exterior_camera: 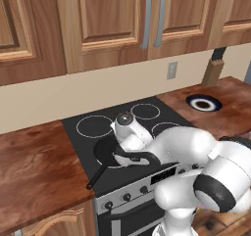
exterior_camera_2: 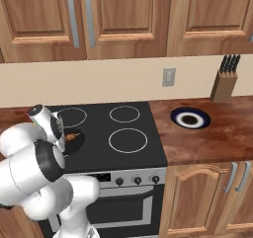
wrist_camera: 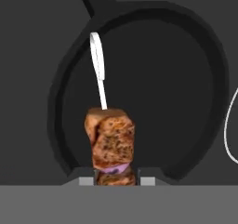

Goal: Place the cold items (bell pepper and lemon) from the fridge in one tupperware on the dining counter. Place the warm items (kebab skewer and hot dog) in the stove area in another tupperware.

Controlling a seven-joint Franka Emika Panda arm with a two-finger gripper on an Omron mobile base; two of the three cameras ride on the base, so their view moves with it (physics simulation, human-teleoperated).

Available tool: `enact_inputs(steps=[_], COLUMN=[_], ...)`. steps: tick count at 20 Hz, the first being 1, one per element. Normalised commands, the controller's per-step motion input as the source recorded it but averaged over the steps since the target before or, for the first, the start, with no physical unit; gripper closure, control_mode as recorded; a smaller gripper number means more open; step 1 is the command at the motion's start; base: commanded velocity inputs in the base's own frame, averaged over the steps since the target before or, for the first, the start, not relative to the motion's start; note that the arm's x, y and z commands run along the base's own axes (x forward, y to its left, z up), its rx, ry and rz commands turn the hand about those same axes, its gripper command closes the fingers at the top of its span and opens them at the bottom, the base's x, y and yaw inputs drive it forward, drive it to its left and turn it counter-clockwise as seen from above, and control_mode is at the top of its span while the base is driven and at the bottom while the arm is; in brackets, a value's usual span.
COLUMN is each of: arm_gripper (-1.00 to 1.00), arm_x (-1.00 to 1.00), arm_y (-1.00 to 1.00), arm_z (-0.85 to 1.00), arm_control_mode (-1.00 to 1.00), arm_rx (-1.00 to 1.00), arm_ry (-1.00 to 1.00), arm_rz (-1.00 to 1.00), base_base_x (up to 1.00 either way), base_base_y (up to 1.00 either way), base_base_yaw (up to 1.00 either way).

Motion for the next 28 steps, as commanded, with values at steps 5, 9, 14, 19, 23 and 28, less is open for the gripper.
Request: enact_inputs(steps=[5,9,14,19,23,28], arm_gripper=[1.00,1.00,1.00,1.00,1.00,1.00], arm_x=[-1.00,-1.00,-1.00,-0.84,0.04,0.21], arm_y=[-0.57,-0.68,-0.76,-0.42,0.00,0.02], arm_z=[1.00,1.00,0.99,0.42,-0.51,-0.48], arm_control_mode=[-1.00,-1.00,-1.00,-1.00,-1.00,-1.00], arm_rx=[0.00,-0.01,-0.07,-0.07,0.00,0.00], arm_ry=[0.01,0.06,0.01,-0.12,-0.33,-0.22], arm_rz=[0.00,0.00,-0.04,-0.01,0.02,0.03], base_base_x=[0.00,0.00,0.00,0.00,0.00,0.00], base_base_y=[0.00,0.00,0.00,0.00,0.00,0.00], base_base_yaw=[0.00,0.00,0.00,0.00,0.00,0.00])
